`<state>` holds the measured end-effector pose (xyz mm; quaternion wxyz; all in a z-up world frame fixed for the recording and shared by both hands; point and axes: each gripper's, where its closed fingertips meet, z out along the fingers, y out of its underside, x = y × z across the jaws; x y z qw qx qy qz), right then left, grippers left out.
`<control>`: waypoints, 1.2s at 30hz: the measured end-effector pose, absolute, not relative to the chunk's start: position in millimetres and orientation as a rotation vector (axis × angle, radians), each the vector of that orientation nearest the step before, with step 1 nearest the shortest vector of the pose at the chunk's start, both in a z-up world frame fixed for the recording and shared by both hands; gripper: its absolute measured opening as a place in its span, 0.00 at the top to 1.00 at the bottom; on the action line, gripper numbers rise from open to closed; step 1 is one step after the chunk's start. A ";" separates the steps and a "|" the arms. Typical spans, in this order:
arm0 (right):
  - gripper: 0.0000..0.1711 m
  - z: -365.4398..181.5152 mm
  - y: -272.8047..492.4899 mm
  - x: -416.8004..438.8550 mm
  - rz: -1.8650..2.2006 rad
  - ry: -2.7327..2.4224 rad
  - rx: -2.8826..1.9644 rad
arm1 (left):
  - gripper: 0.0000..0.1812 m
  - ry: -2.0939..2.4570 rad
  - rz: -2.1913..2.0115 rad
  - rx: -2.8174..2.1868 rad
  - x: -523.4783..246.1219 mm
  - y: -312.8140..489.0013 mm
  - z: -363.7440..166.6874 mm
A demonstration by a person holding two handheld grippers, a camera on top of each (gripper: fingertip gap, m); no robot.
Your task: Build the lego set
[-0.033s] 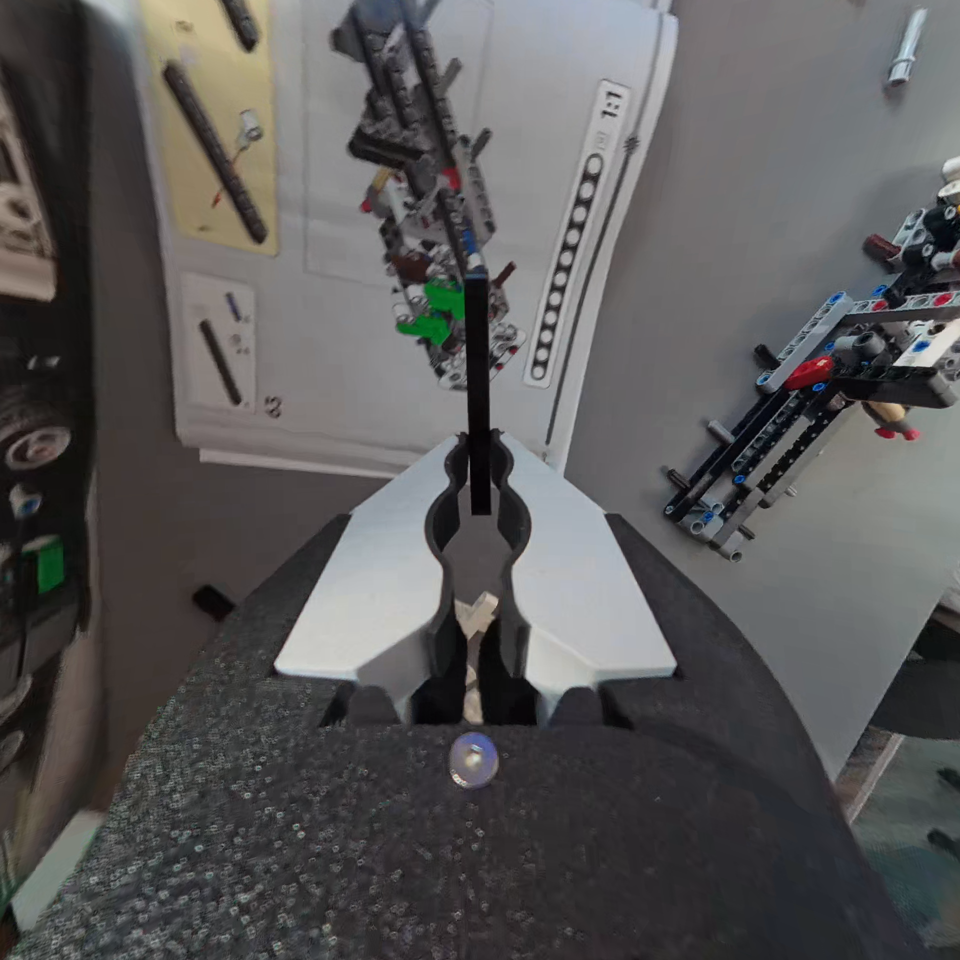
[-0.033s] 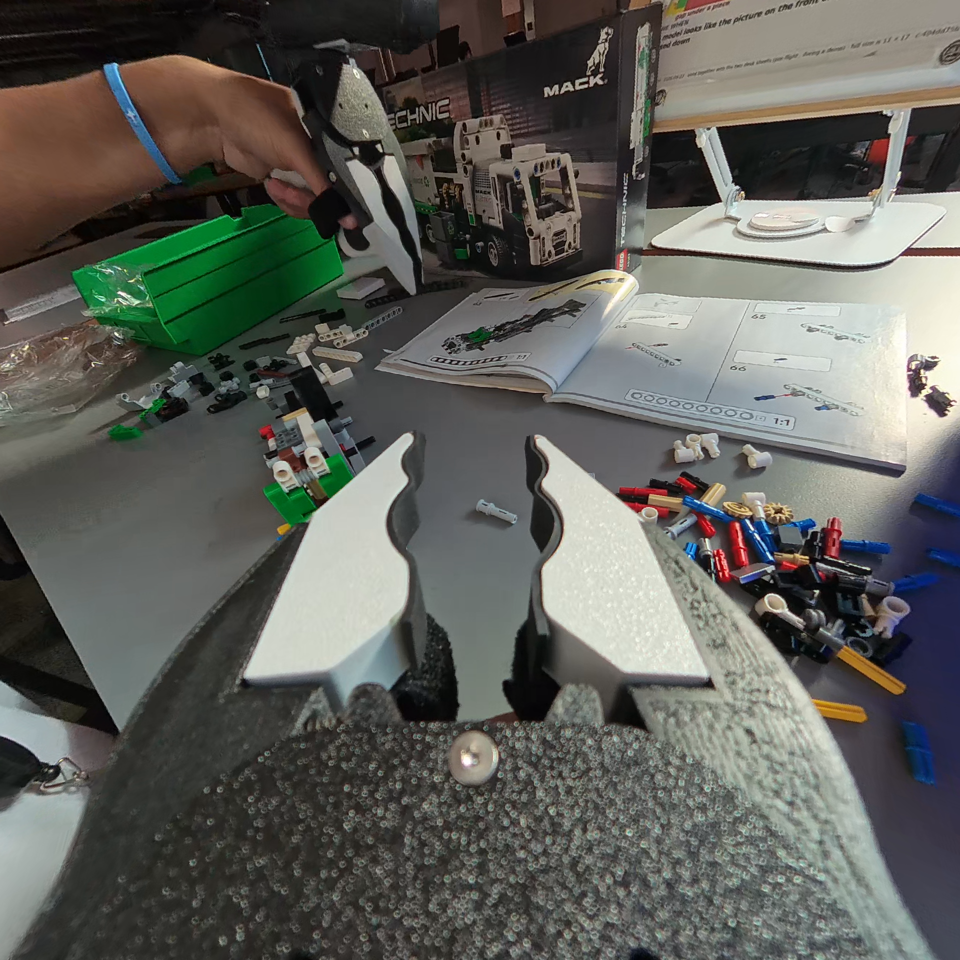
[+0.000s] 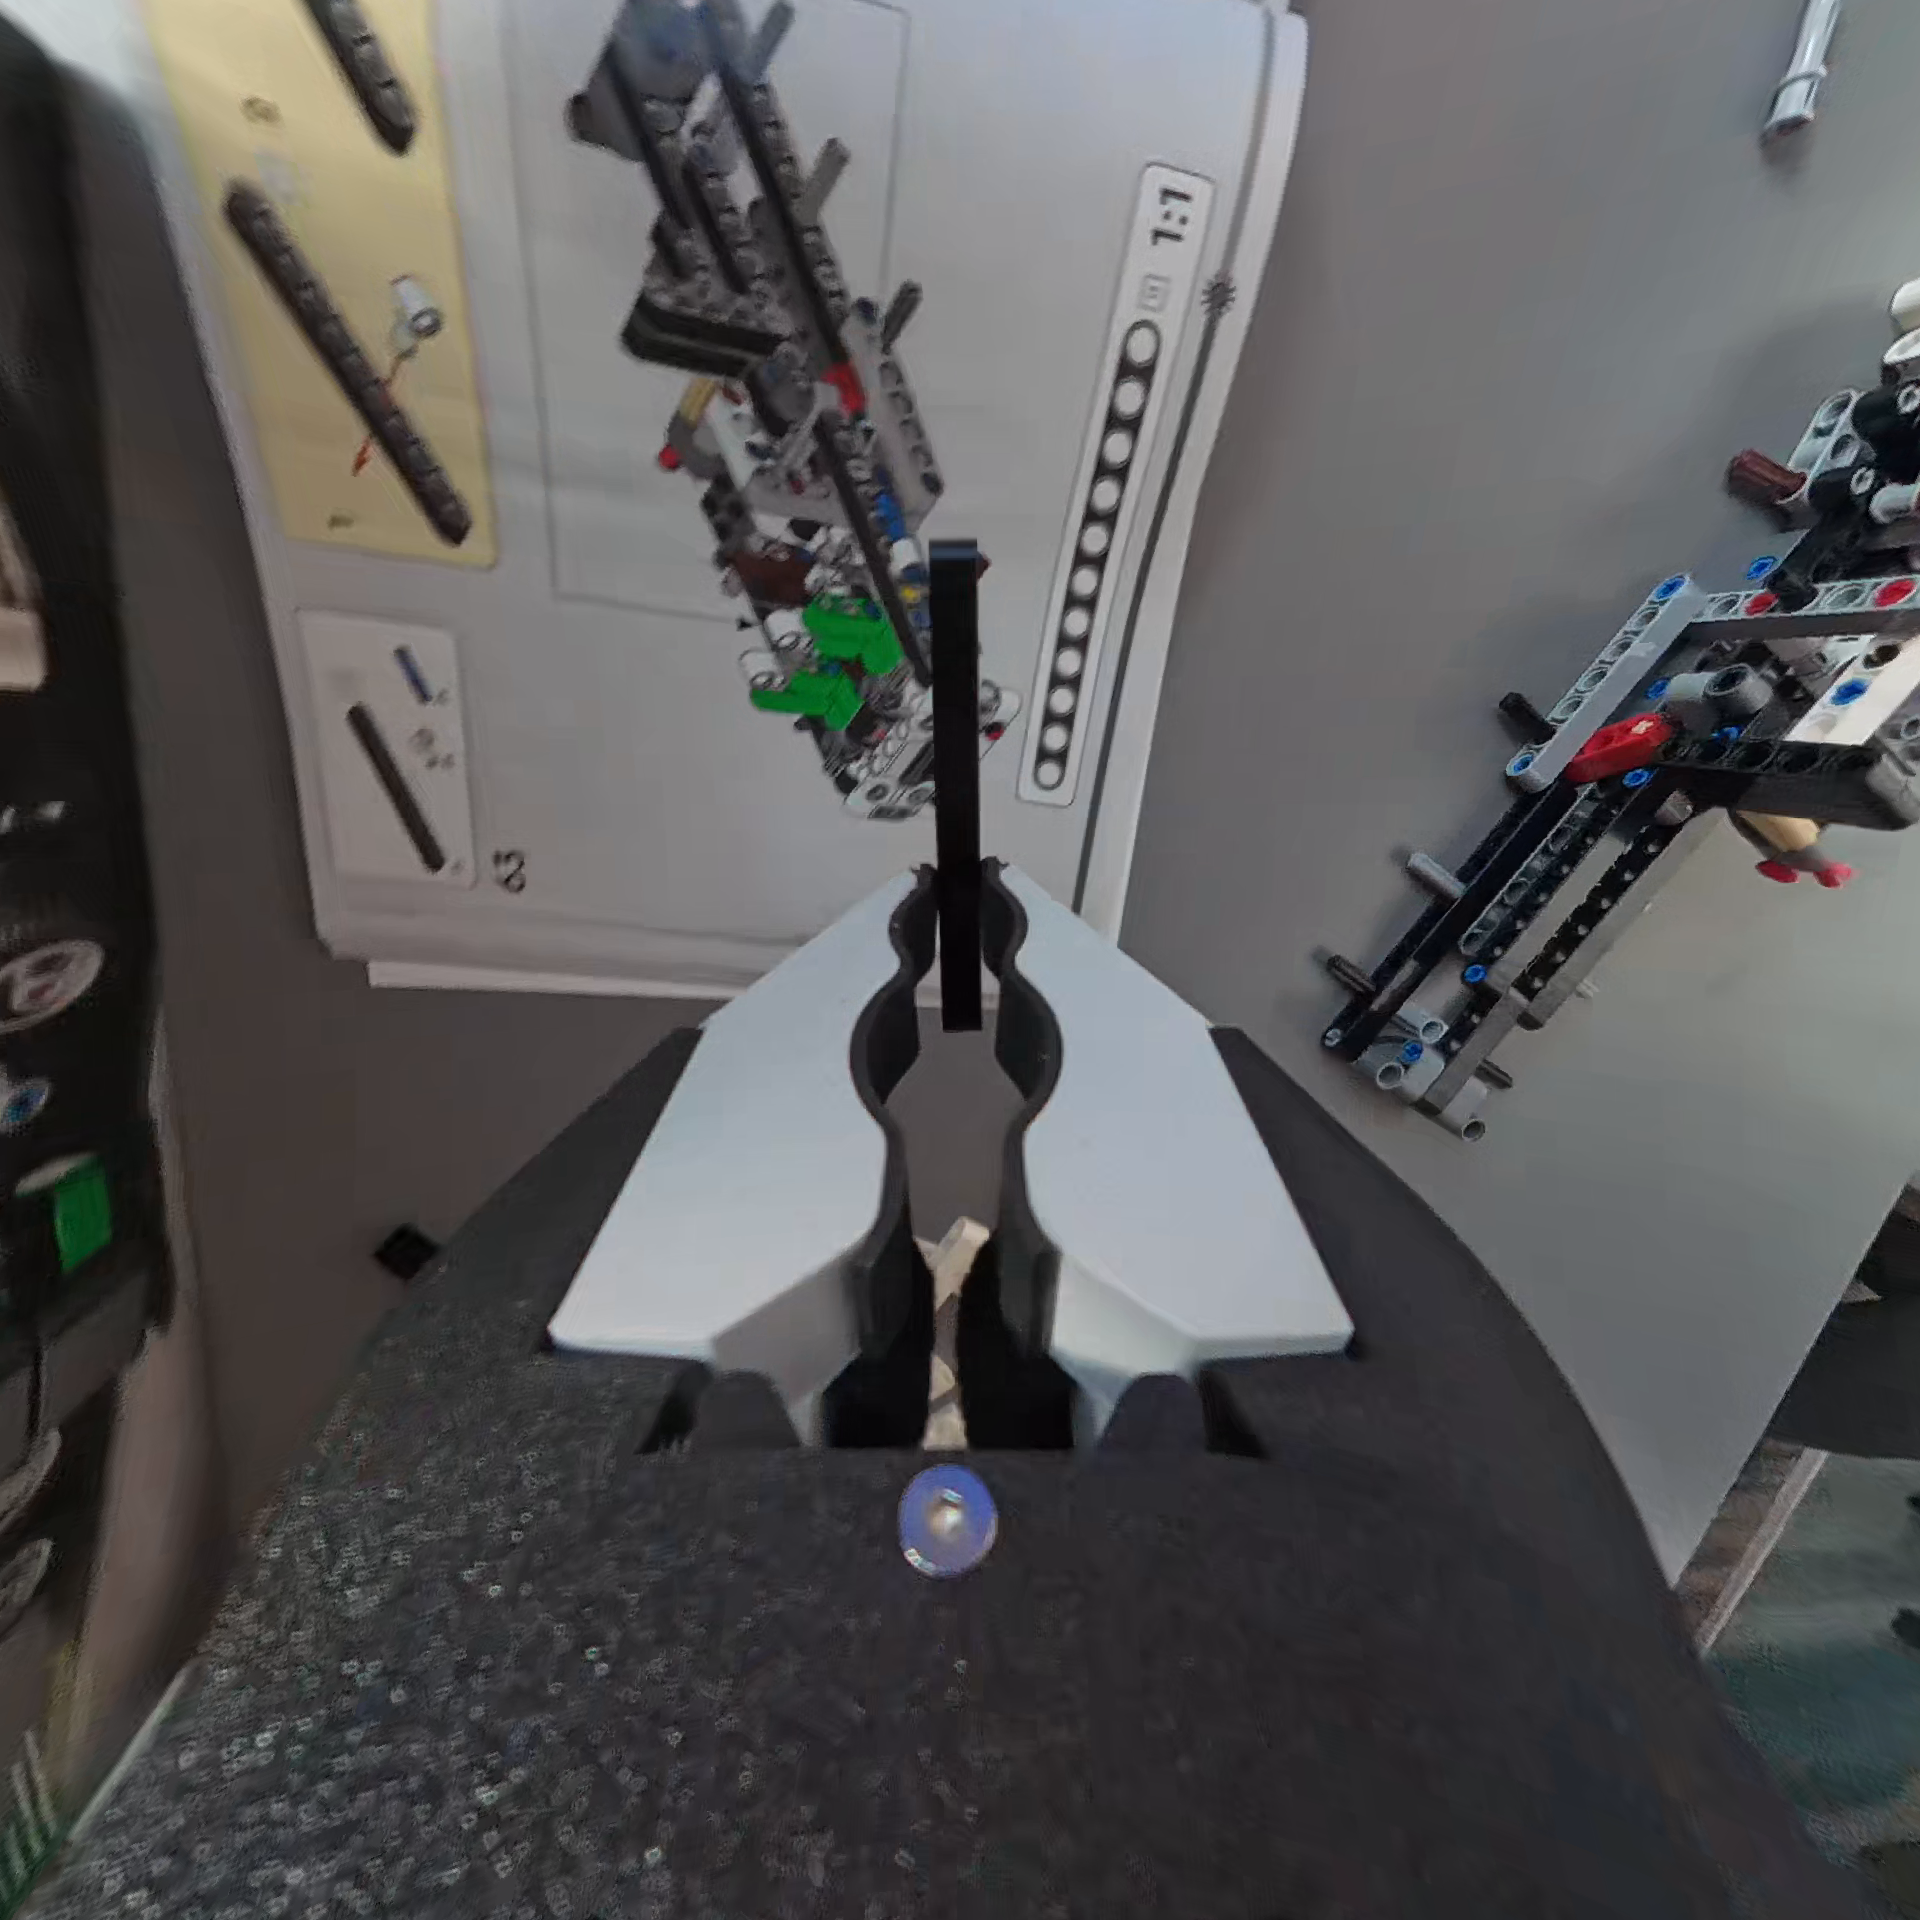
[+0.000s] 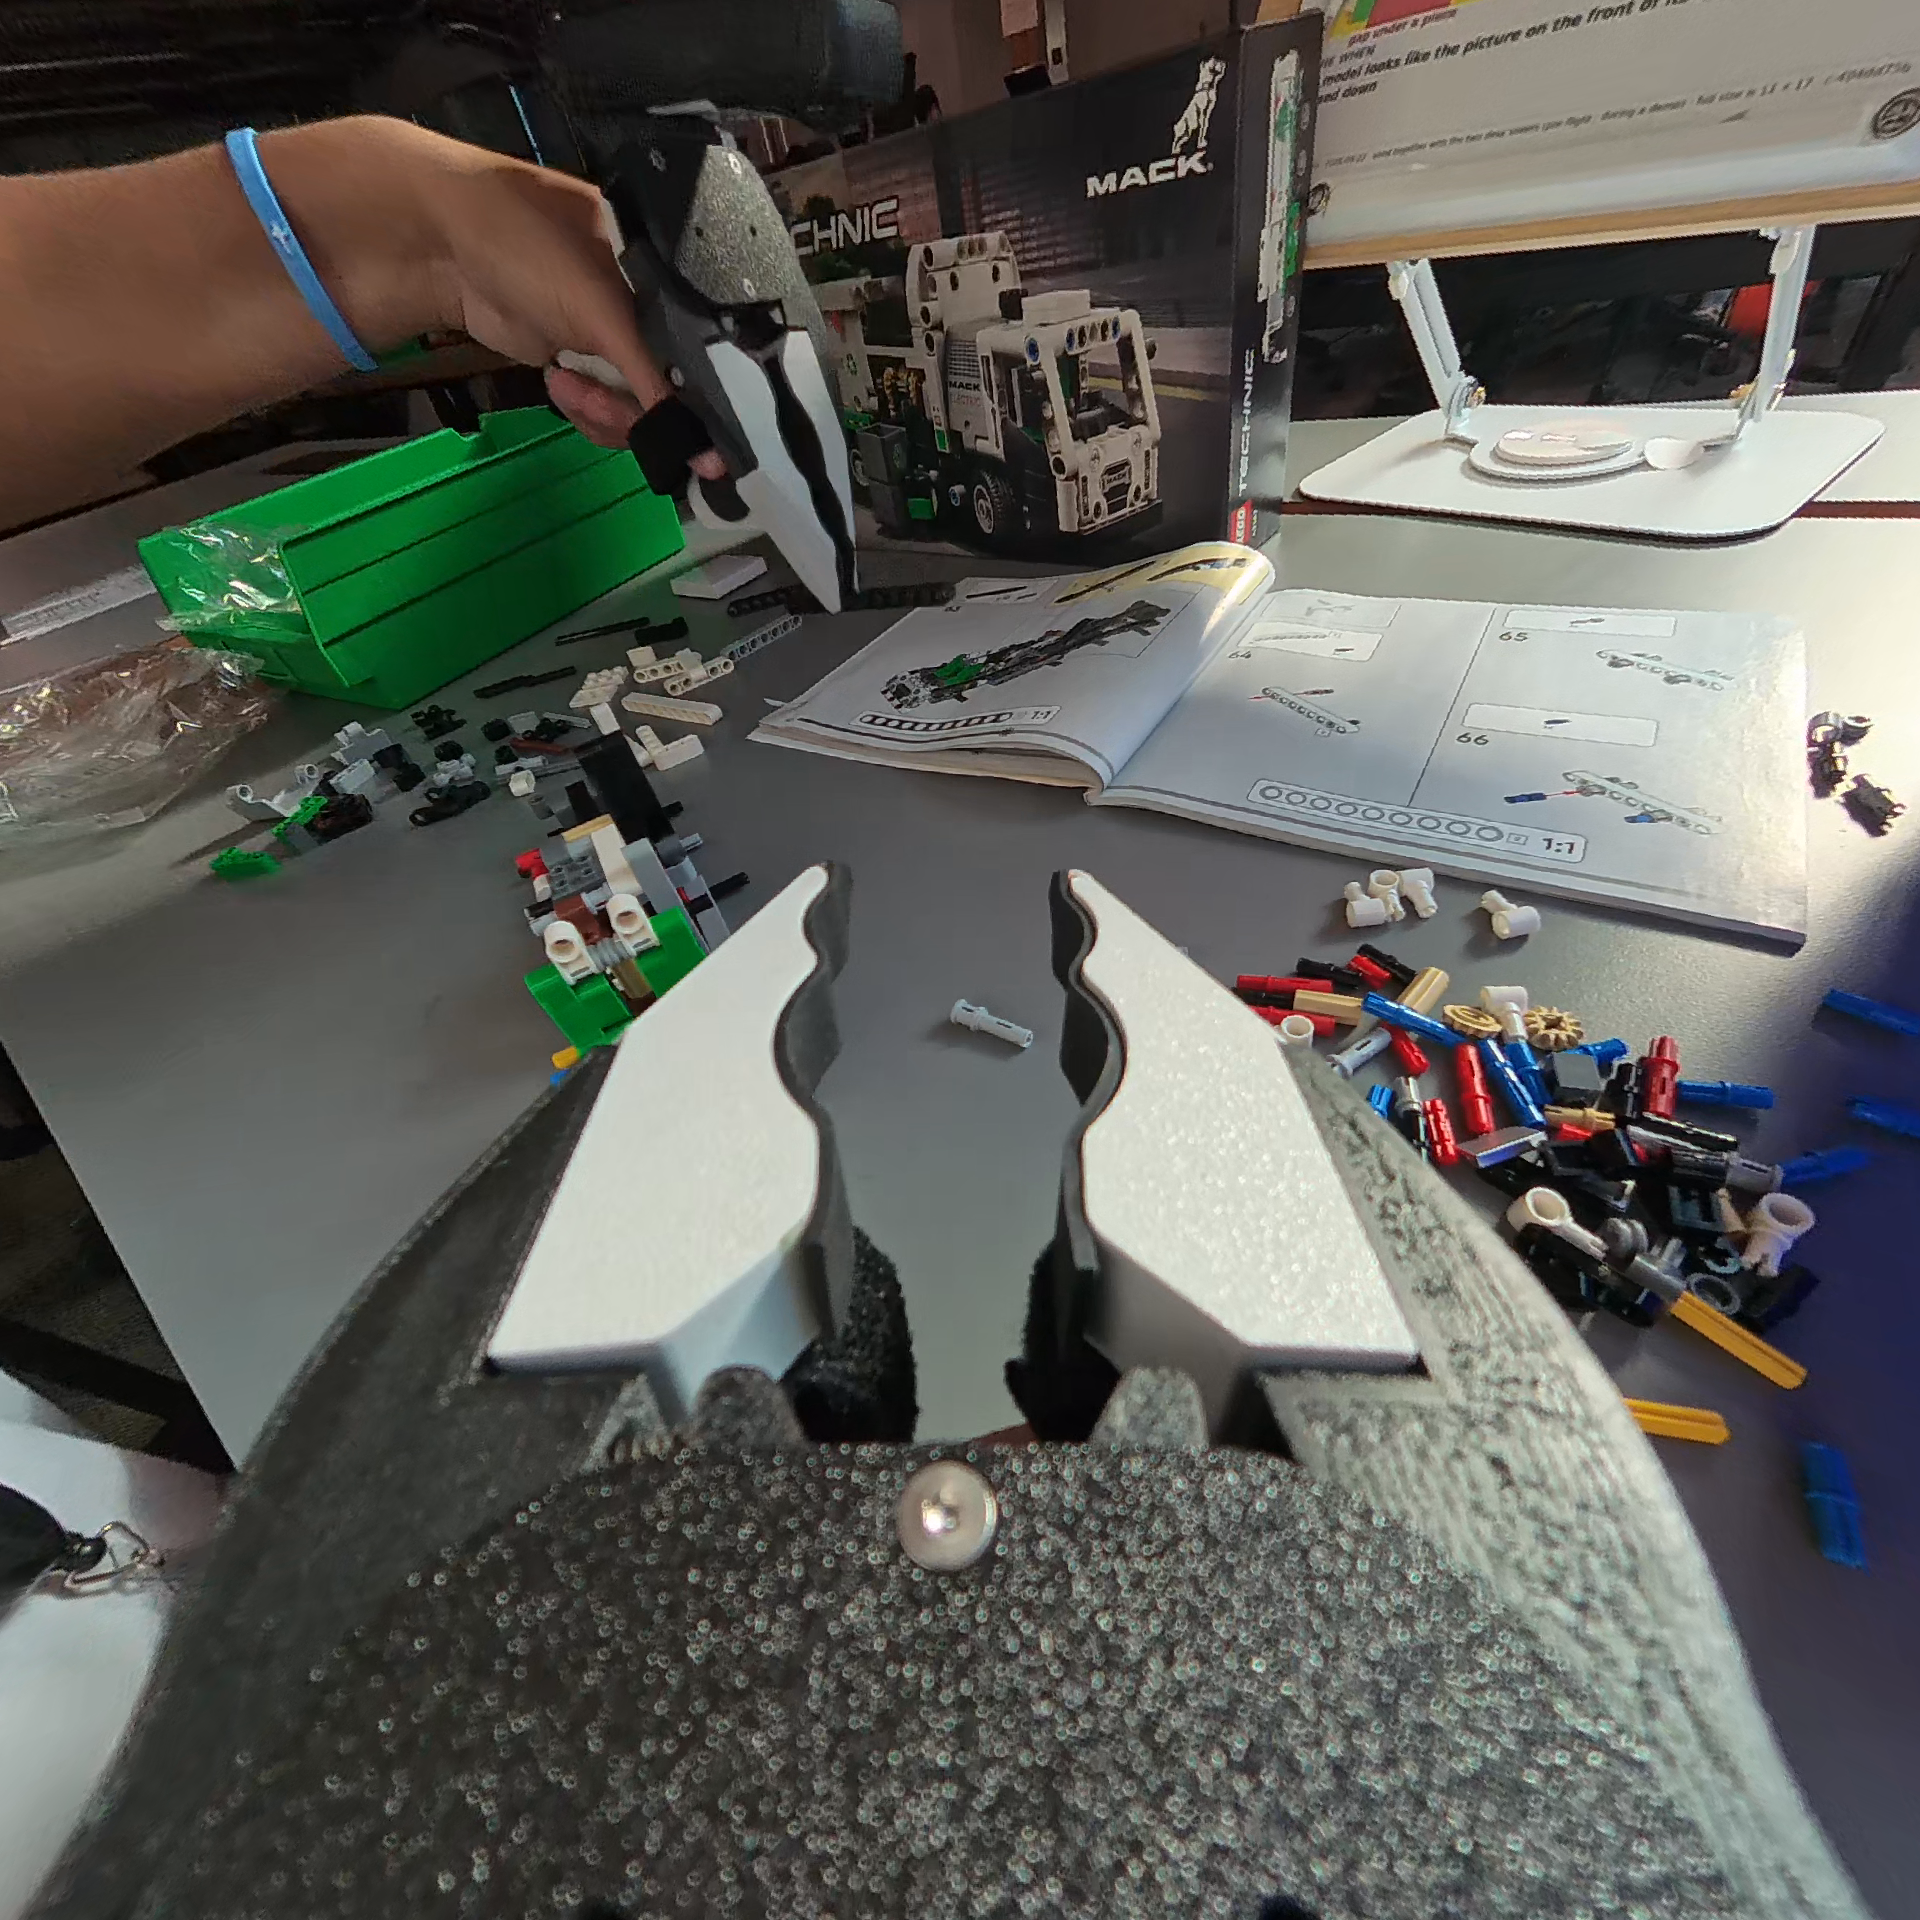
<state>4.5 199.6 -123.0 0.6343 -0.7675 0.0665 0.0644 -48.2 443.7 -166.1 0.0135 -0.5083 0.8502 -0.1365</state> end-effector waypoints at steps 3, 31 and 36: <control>0.78 -123.3 199.7 4.6 0.139 0.152 -1.757 | 0.97 2.746 -0.406 -1.493 -40.7 421.2 -180.9; 0.79 -126.3 201.5 3.7 0.159 0.152 -1.778 | 0.97 2.851 -0.439 -1.412 -26.1 403.7 -203.1; 0.79 -125.8 201.1 3.6 0.161 0.153 -1.775 | 0.97 2.865 -0.404 -1.381 -26.0 403.6 -204.0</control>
